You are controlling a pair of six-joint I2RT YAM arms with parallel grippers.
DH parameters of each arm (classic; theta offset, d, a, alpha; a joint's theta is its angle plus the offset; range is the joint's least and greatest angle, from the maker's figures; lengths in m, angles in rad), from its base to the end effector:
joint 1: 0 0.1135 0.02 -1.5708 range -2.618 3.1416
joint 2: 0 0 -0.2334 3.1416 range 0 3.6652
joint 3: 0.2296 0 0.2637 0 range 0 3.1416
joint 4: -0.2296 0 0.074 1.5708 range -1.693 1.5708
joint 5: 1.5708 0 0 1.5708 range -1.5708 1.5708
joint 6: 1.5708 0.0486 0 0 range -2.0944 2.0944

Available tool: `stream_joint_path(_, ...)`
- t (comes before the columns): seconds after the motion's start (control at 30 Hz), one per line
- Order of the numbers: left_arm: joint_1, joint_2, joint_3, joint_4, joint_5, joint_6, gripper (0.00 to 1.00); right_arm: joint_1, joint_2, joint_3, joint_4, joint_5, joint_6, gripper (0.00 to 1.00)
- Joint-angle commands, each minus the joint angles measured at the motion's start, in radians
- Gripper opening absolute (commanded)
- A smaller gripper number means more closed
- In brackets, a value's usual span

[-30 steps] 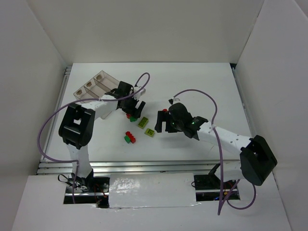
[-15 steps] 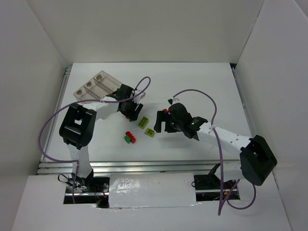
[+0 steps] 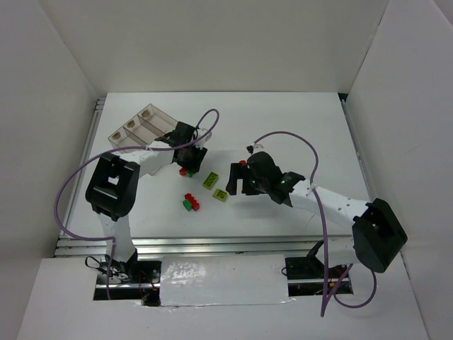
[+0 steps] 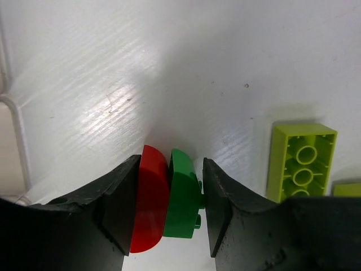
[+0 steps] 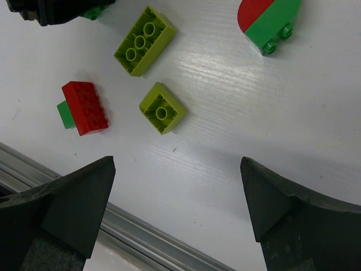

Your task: Sort the legos into containers by color

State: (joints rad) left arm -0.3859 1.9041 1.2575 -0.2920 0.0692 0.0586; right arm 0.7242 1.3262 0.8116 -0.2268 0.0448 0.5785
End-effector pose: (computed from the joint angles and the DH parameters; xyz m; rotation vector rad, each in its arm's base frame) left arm 0.3784 -0.1574 0.1284 0.5833 2.4517 -0.2204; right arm 0.2313 0.2017 0.1831 -0.1504 2.3854 0.5953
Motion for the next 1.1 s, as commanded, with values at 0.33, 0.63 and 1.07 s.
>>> stream_joint_path(0.33,-0.085,-0.35,0.134,-0.009,-0.111,-0.515,0.0,0.009,-0.177,-0.164,0.435,-0.184,0.05,1.0)
stream_joint_path(0.63,-0.292,-0.654,-0.069,0.037,-0.339,-1.092,0.0,0.012,-0.242,-0.25,0.808,-0.152,0.132,0.99)
stream_joint_path(1.07,-0.412,-0.701,-0.075,-0.036,-0.462,-1.232,0.0,0.066,-0.249,-0.207,0.851,-0.125,0.116,0.93)
